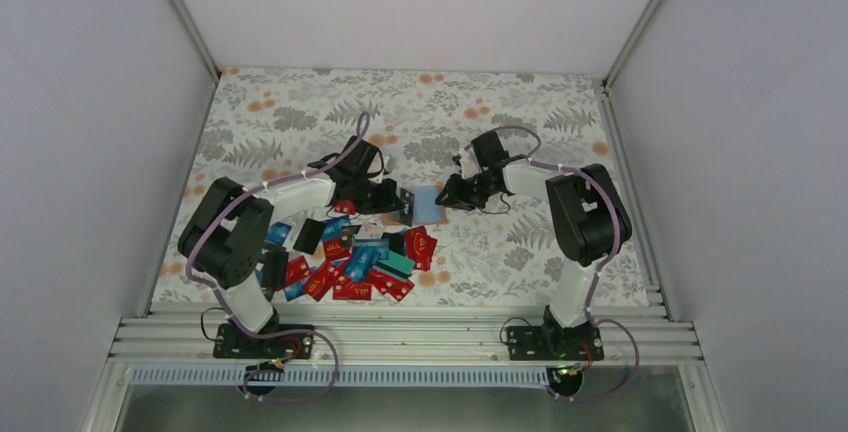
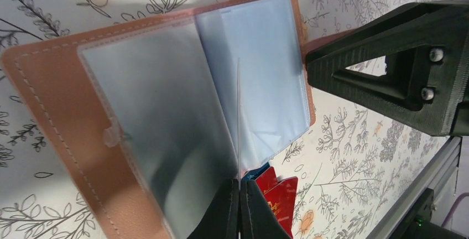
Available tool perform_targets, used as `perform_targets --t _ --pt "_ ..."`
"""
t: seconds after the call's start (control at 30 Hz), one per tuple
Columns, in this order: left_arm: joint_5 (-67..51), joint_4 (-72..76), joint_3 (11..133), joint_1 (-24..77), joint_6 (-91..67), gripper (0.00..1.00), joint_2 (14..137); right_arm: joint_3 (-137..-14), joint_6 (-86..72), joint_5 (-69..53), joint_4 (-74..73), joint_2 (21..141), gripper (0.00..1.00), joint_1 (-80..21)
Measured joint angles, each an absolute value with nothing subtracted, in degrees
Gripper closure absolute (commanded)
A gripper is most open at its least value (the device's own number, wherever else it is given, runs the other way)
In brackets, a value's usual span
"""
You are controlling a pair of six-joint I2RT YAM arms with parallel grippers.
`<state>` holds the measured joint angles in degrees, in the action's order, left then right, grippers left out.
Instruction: Put the credit cards into the card holder
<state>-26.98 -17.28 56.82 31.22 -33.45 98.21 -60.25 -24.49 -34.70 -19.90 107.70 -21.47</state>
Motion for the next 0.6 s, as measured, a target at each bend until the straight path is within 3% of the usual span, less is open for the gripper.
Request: perform_targets --t 0.6 --pt "-33.1 -16.6 56.7 28.4 -35.6 0.98 101.0 -60.2 -23.9 -35.0 -19.7 107.8 0.75 -21.3"
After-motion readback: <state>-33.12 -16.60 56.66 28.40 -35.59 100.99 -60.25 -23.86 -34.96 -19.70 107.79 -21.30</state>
